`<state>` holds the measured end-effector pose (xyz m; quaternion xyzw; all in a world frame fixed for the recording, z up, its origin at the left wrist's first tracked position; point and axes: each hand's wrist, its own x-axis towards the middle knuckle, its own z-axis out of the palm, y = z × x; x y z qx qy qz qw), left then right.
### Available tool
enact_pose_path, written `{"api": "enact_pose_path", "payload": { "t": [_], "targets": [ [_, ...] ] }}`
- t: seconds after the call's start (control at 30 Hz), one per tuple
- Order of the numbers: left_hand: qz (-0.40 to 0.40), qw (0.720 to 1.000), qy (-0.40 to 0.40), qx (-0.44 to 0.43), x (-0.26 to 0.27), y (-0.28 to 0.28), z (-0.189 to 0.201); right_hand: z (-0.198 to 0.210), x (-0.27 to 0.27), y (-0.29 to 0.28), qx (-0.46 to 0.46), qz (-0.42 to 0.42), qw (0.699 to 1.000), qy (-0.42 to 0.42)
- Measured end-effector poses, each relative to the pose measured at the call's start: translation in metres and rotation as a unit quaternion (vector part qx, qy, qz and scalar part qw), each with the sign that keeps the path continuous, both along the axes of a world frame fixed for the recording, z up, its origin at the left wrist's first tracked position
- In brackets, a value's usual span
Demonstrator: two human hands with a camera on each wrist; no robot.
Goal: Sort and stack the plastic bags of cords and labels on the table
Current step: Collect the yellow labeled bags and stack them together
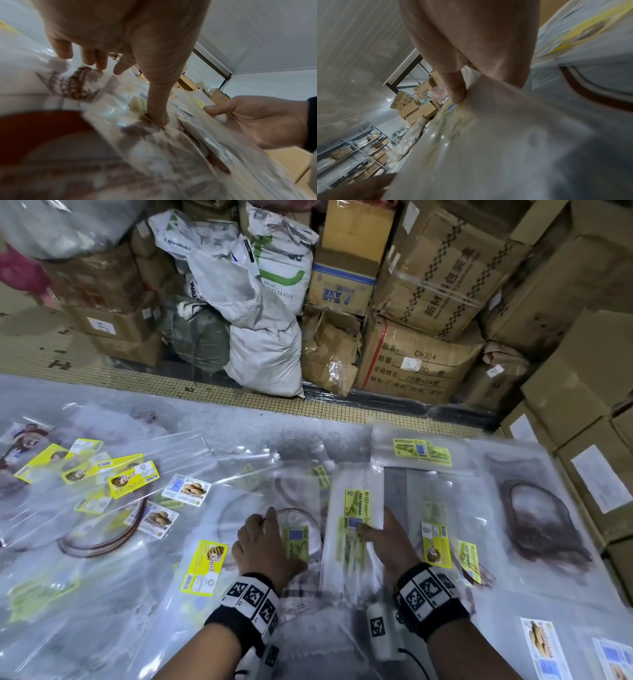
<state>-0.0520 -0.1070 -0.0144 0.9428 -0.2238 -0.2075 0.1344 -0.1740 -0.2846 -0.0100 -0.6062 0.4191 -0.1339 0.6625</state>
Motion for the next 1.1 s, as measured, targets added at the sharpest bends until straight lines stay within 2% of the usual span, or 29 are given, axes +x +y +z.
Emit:
{"api": "enact_pose_path", "payload": {
  "t": [0.1, 0.17, 0.27, 0.33, 0.5, 0.6, 0.7, 0.83, 0.9, 1.0, 1.1],
  "targets": [
    [-0.011, 1.000, 0.027, -0.007, 0.006, -0.001, 0.006, -0.003, 0.008, 0.002, 0.003, 0.009, 1.000, 0.004],
    [0.014, 0.997, 0.072, -0.032, 0.014, 0.000, 0.005, -0.004, 0.013, 0.003, 0.000, 0.017, 1.000, 0.008],
    [0.059, 0.985, 0.114, -0.118, 0.022, 0.006, 0.002, -0.004, 0.021, 0.003, -0.013, 0.033, 0.999, 0.011],
    [0.090, 0.965, 0.149, -0.194, 0.024, 0.010, 0.003, -0.002, 0.025, 0.002, -0.028, 0.046, 0.999, 0.005],
    [0.172, 0.886, 0.190, -0.386, 0.031, 0.023, 0.015, 0.006, 0.048, 0.008, -0.080, 0.080, 0.994, 0.006],
    [0.145, 0.884, 0.198, -0.399, 0.036, 0.030, 0.024, 0.020, 0.067, 0.022, -0.053, 0.118, 0.992, -0.009],
    [0.139, 0.885, 0.198, -0.398, 0.035, 0.036, 0.021, 0.028, 0.089, 0.046, 0.034, 0.144, 0.988, -0.042],
    [0.133, 0.880, 0.167, -0.425, 0.034, 0.050, 0.024, 0.030, 0.105, 0.081, 0.192, 0.110, 0.971, -0.094],
    [0.146, 0.877, 0.160, -0.429, 0.036, 0.060, 0.028, 0.028, 0.111, 0.093, 0.168, 0.148, 0.971, -0.089],
    [0.169, 0.874, 0.162, -0.425, 0.040, 0.076, 0.027, 0.026, 0.121, 0.105, 0.048, 0.223, 0.973, -0.021],
    [0.174, 0.859, 0.189, -0.442, 0.047, 0.087, 0.023, 0.031, 0.132, 0.114, 0.065, 0.217, 0.973, -0.033]
  ]
}}
